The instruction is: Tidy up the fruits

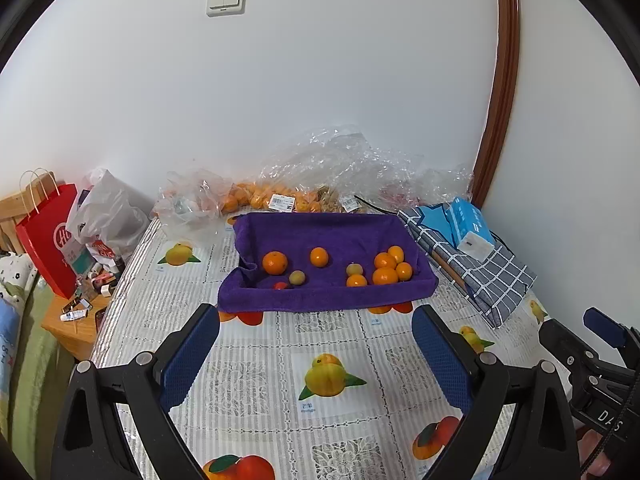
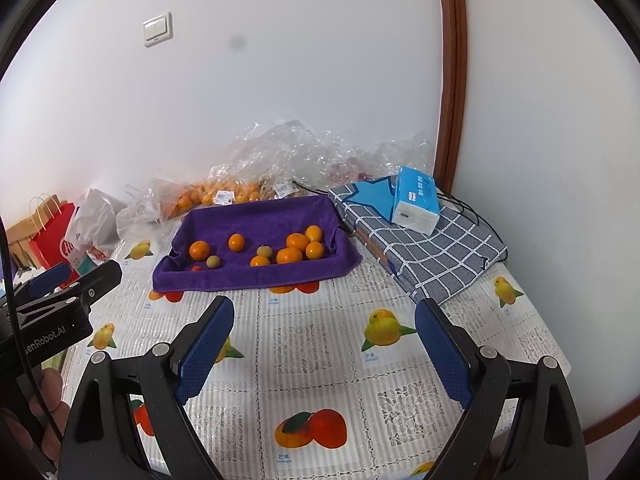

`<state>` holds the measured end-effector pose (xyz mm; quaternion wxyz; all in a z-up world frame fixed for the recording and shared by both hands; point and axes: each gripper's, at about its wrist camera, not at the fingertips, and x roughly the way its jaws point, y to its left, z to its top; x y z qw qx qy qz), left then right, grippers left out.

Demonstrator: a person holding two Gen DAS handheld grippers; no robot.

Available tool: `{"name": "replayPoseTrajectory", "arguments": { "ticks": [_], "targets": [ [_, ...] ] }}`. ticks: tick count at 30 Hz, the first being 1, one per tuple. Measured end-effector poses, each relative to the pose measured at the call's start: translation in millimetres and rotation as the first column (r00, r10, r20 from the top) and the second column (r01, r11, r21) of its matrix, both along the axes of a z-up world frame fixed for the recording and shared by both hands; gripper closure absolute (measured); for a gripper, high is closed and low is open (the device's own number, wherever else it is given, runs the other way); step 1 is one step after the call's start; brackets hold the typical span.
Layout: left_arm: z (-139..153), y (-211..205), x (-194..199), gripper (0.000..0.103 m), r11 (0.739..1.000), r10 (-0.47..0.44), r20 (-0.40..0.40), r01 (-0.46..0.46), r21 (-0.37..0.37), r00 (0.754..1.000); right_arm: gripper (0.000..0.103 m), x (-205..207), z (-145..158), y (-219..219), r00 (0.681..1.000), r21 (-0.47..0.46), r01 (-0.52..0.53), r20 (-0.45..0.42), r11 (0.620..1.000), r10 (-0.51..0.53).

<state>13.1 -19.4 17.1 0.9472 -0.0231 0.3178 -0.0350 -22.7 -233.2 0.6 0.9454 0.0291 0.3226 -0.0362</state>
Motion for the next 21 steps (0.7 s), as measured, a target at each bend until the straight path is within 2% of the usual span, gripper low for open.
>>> {"name": "replayPoseTrajectory", "arguments": {
  "ticks": [21],
  "targets": [
    [1.5, 2.0, 1.3, 0.006, 1.000, 0.007, 0.005, -0.007, 0.000, 1.000, 0.012, 0.4, 1.4, -0.5, 1.000, 0.004, 0.006, 0.000, 1.000, -0.006]
  ]
}}
